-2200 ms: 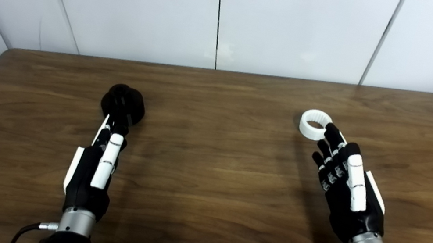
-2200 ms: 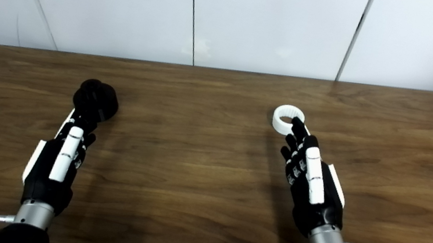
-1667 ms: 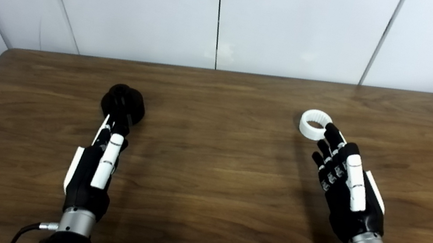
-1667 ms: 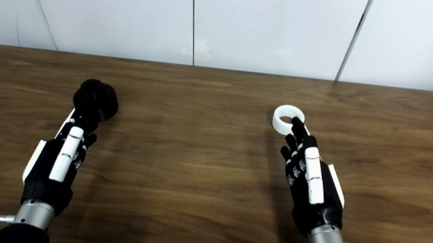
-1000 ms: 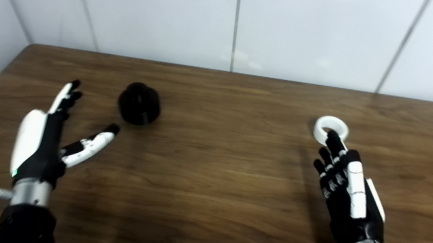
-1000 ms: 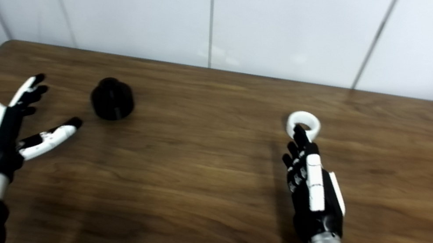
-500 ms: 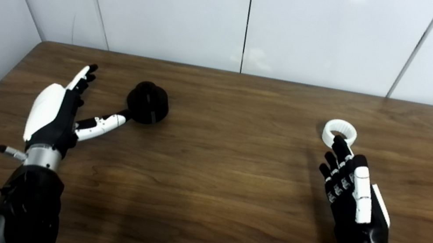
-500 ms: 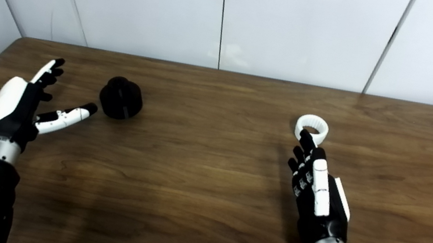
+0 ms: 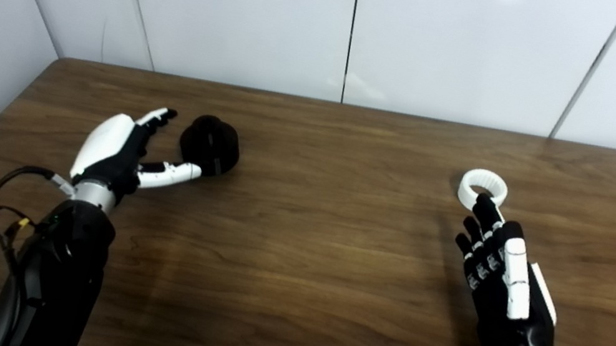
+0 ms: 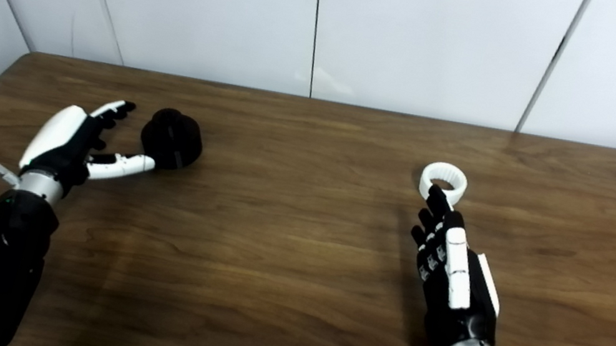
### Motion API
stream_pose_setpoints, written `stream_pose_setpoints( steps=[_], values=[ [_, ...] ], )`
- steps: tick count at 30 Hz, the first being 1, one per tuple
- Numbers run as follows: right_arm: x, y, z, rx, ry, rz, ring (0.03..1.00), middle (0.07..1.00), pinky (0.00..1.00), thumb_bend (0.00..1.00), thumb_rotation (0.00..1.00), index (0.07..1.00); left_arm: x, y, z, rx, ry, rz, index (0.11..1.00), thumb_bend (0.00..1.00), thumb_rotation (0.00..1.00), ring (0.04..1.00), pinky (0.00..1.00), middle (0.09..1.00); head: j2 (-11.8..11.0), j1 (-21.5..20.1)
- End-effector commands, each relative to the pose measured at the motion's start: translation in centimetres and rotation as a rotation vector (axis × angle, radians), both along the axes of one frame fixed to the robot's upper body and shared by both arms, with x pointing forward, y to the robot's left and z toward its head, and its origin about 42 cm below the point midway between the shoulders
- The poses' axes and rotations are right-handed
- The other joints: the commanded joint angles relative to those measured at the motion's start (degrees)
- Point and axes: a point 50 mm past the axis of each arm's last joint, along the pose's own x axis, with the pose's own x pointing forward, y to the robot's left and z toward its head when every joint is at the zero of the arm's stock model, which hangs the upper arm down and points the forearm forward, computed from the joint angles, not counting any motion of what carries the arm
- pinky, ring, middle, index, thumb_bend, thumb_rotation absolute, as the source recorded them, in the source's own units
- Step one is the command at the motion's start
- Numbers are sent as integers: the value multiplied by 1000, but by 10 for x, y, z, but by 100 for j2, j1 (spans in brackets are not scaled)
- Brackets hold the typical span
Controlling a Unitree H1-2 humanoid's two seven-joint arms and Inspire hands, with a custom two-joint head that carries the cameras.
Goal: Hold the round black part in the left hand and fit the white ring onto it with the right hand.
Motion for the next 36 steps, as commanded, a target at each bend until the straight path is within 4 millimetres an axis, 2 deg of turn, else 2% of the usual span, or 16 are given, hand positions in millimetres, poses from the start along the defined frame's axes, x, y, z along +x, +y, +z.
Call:
stream_pose_setpoints(
  steps=[1, 8, 18, 24, 36],
  values=[
    [-2, 5, 8, 26, -63, 0, 1000, 994, 1000, 538, 889, 946, 18, 6, 24, 64, -79, 9, 902, 849, 555, 895, 753, 915, 6, 6],
    [-4, 5, 7, 24, -63, 0, 1000, 997, 1000, 540, 890, 948, 33, 5, 18, 71, -47, 8, 905, 856, 542, 905, 768, 918, -2, -45],
    [-6, 4, 7, 18, -64, -9, 1000, 993, 1000, 528, 887, 946, 46, -3, 9, 94, -25, -21, 895, 893, 556, 888, 738, 898, -33, -149],
    [-9, 3, 8, 14, -72, -7, 1000, 999, 1000, 532, 900, 948, 52, -7, 4, 104, -6, -33, 900, 879, 541, 905, 756, 910, -40, -200],
    [-12, 0, 6, 2, -68, -28, 1000, 981, 1000, 533, 882, 935, 67, -18, 3, 134, -10, -73, 905, 893, 568, 903, 748, 909, -41, -218]
  ],
)
